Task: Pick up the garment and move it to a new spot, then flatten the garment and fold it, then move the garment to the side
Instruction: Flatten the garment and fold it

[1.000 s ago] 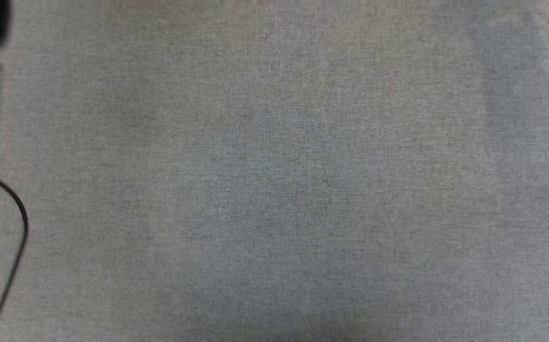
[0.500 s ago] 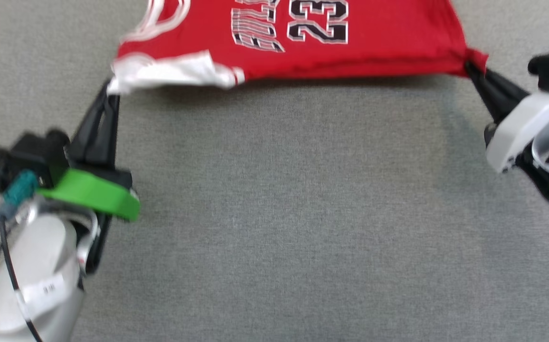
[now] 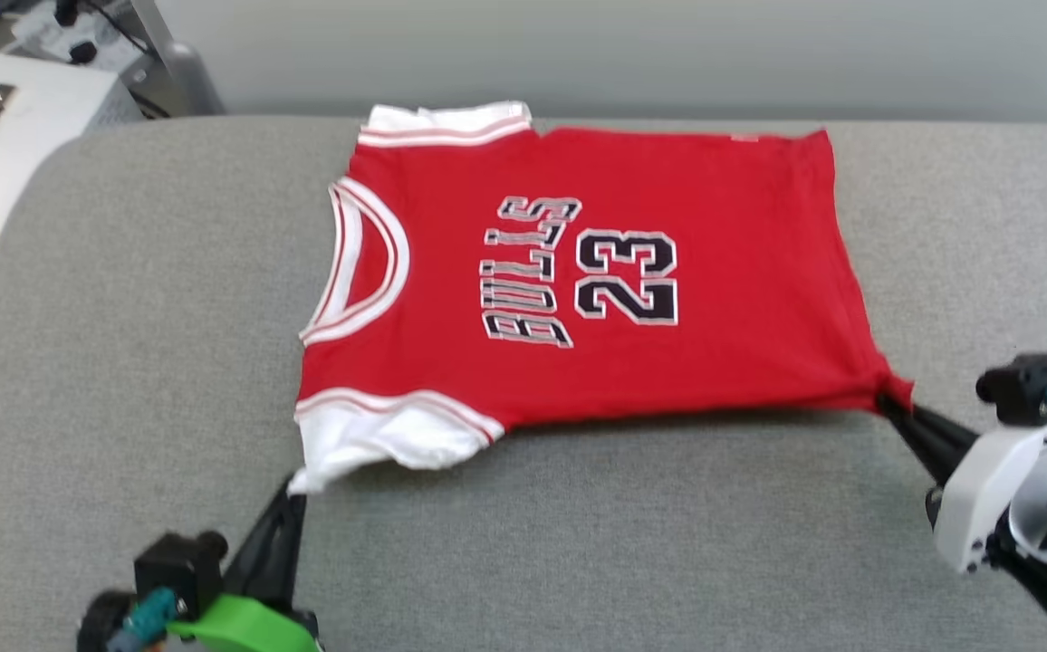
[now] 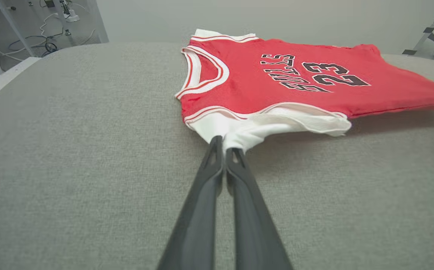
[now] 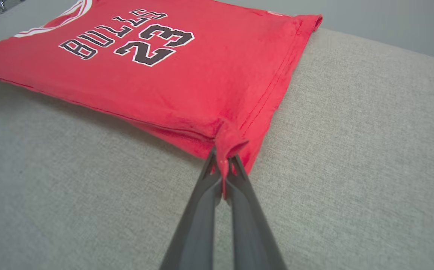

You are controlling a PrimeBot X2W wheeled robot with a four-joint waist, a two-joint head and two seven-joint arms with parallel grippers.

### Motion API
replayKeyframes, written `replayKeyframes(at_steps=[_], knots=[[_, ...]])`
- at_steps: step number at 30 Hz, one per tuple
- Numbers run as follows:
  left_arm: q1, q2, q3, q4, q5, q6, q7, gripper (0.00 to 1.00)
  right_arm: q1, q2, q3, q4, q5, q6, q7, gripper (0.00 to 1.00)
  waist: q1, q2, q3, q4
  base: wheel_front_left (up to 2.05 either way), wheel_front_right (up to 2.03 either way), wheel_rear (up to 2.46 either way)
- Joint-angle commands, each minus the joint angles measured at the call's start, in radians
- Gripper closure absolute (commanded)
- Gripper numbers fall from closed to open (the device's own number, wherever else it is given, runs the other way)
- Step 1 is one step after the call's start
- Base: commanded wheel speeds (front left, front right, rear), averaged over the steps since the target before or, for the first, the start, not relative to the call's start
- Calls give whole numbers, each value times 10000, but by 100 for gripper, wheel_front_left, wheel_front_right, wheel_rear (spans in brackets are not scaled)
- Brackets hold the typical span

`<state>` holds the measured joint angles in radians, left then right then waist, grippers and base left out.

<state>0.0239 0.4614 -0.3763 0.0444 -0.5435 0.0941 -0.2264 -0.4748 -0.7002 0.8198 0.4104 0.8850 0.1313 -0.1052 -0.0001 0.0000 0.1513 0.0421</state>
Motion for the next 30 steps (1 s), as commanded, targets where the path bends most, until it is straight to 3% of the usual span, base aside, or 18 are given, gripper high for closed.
replayKeyframes(at_steps=[1,18,30], knots=[[375,-100,-57,-53,-109,98,30,100,343,-62,-25,-82,25,-6,42,100,1,0,-654,12,0,0,0],[2666,-276,-746,-122,-743,183,442,100,3620,-125,-1270,-638,161,-6,532,100,1,0,-1516,7,0,0,0],[1173,-113,-871,616,-406,-377,389,100,3828,245,-2339,-1045,-354,-6,833,100,1,0,-1262,29,0,0,0]])
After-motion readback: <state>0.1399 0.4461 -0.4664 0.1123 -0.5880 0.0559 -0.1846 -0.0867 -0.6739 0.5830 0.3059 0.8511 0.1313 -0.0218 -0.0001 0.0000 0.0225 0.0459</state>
